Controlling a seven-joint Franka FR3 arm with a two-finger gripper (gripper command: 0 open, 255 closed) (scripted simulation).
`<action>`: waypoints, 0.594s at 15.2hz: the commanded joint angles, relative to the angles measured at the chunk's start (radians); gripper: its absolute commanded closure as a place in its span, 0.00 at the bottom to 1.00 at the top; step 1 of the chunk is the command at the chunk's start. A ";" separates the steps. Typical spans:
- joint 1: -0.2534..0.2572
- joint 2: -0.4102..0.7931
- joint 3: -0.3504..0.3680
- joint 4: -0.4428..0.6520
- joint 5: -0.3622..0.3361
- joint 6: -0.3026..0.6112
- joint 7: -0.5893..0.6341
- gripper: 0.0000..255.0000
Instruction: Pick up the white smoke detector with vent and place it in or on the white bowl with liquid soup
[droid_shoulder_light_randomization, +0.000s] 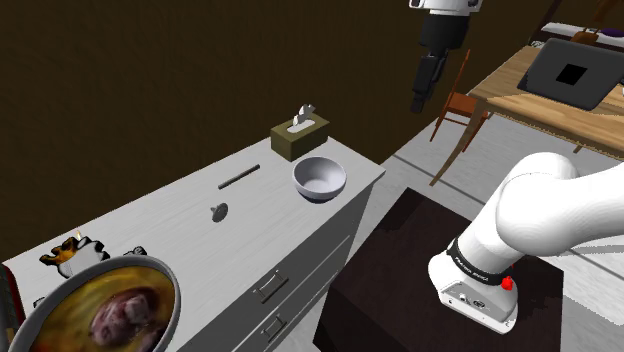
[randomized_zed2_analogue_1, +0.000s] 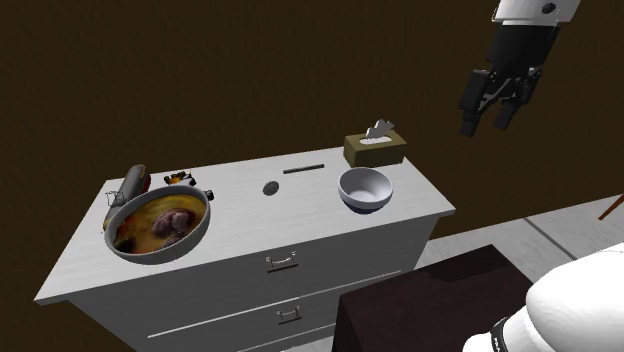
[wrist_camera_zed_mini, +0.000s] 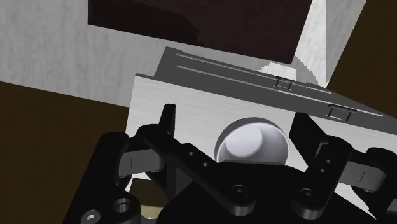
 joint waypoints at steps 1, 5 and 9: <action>0.000 0.000 0.000 0.000 0.000 0.000 0.000 0.00; 0.034 0.057 0.069 -0.035 0.040 0.122 0.045 0.00; 0.064 0.134 0.138 -0.050 0.071 0.245 0.089 0.00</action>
